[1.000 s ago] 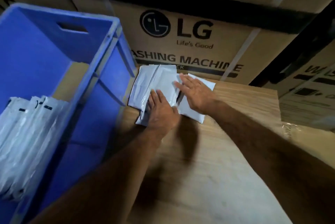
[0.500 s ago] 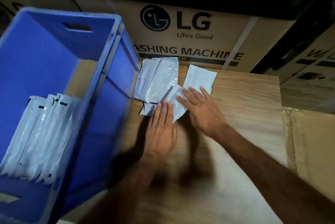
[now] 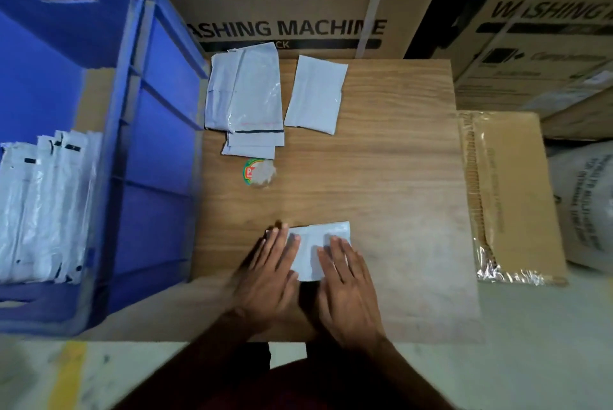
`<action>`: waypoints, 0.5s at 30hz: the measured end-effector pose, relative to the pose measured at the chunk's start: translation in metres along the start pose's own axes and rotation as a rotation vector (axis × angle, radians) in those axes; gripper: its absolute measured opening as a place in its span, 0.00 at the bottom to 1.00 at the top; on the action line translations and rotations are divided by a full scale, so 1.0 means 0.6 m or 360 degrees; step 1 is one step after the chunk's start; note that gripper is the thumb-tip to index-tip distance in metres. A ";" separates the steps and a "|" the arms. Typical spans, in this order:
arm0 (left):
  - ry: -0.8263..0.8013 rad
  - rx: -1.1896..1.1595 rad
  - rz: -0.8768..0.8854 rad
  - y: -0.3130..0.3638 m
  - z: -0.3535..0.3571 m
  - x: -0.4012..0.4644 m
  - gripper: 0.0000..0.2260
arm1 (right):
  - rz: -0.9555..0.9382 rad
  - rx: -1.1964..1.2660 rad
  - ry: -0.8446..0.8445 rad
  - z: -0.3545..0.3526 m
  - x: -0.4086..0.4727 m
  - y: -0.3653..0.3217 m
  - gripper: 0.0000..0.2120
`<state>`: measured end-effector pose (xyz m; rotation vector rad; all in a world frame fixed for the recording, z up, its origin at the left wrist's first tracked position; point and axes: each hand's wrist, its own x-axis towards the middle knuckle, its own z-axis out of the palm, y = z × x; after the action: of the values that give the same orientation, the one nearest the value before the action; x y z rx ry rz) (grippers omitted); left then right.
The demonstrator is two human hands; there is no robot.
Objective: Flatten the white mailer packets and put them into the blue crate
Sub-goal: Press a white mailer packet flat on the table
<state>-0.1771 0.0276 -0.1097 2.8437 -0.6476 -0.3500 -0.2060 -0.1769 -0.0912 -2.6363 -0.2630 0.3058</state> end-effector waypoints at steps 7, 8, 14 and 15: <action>-0.0075 0.0005 -0.0255 -0.004 0.025 0.036 0.28 | -0.0073 -0.0079 -0.0084 0.040 0.051 0.010 0.32; -0.0059 0.0026 -0.0252 -0.003 0.026 0.035 0.29 | -0.0073 -0.0087 -0.0081 0.046 0.049 0.013 0.32; -0.0015 0.0082 -0.0277 0.004 0.033 0.038 0.29 | -0.0050 -0.0077 -0.0092 0.058 0.051 0.016 0.33; -0.0017 0.0099 -0.0267 0.004 0.032 0.037 0.29 | -0.0046 -0.0068 -0.0100 0.057 0.051 0.014 0.33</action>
<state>-0.1638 0.0129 -0.1316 2.9656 -0.4294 -0.3785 -0.1842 -0.1624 -0.1300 -2.6651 -0.3316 0.3781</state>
